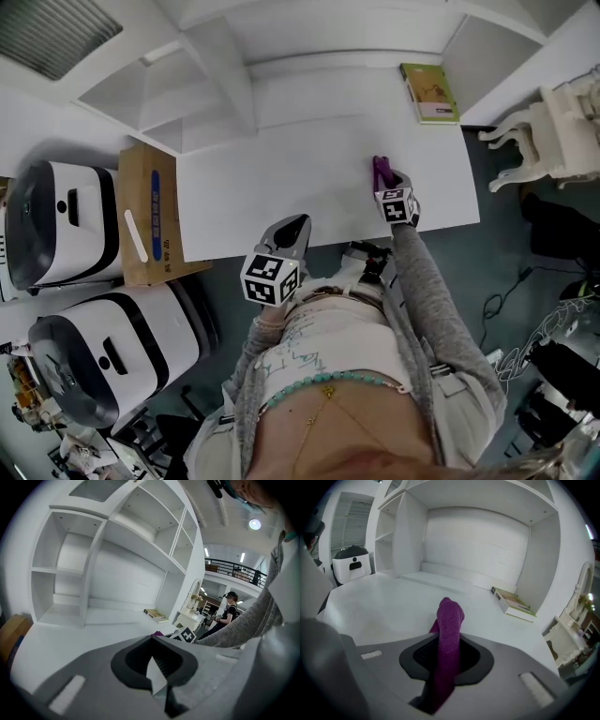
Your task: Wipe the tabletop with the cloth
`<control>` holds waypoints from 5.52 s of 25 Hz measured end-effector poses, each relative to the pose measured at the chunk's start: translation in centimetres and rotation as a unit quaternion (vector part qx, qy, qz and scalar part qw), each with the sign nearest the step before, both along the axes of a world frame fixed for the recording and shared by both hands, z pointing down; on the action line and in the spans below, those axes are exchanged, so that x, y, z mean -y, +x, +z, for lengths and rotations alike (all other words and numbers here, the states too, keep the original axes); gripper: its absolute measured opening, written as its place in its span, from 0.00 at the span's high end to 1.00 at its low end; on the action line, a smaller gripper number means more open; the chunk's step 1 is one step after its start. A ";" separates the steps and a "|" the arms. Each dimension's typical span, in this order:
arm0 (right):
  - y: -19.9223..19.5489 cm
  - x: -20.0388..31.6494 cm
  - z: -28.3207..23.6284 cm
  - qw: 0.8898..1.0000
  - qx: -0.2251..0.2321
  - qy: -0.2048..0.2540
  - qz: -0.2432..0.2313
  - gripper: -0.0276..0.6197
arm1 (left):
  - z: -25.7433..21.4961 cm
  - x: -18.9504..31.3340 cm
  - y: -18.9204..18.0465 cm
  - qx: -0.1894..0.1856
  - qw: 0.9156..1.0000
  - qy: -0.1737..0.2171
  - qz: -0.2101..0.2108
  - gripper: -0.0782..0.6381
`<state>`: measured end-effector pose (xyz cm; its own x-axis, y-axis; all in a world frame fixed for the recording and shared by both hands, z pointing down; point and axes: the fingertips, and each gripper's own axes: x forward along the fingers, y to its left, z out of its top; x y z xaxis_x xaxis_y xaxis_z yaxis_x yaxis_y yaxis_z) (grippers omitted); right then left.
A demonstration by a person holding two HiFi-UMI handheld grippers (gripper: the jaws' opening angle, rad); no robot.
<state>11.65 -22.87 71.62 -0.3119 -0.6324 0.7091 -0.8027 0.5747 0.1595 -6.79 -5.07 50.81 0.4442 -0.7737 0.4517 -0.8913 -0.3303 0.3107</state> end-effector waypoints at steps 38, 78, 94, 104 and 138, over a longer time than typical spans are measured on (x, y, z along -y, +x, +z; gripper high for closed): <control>-9.9 -3.3 -0.1 1.000 -0.011 0.004 0.006 0.84 | 0.4 -2.3 -10.0 -0.037 0.999 0.001 0.021 0.89; -22.8 -7.7 -0.6 0.999 -0.014 0.022 -0.032 0.84 | 1.3 -8.8 -21.2 -0.036 0.999 -0.007 -0.025 0.89; -28.1 -9.4 -0.5 0.996 -0.008 0.014 -0.087 0.84 | 1.5 -10.5 -23.4 -0.034 0.999 -0.010 -0.038 0.89; -31.6 -10.8 -0.5 0.992 0.000 0.000 -0.129 0.84 | 1.8 -11.7 -24.3 -0.035 0.998 -0.014 -0.050 0.89; -41.9 -14.7 -0.7 0.969 0.010 -0.004 -0.248 0.84 | 2.2 -15.7 -28.6 -0.037 0.991 -0.020 -0.129 0.89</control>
<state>-30.25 -8.14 70.94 -0.5897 -0.3948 0.7046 -0.4294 0.8921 0.1405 -35.42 10.63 53.01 0.2674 -0.8475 0.4585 -0.9189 -0.0811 0.3860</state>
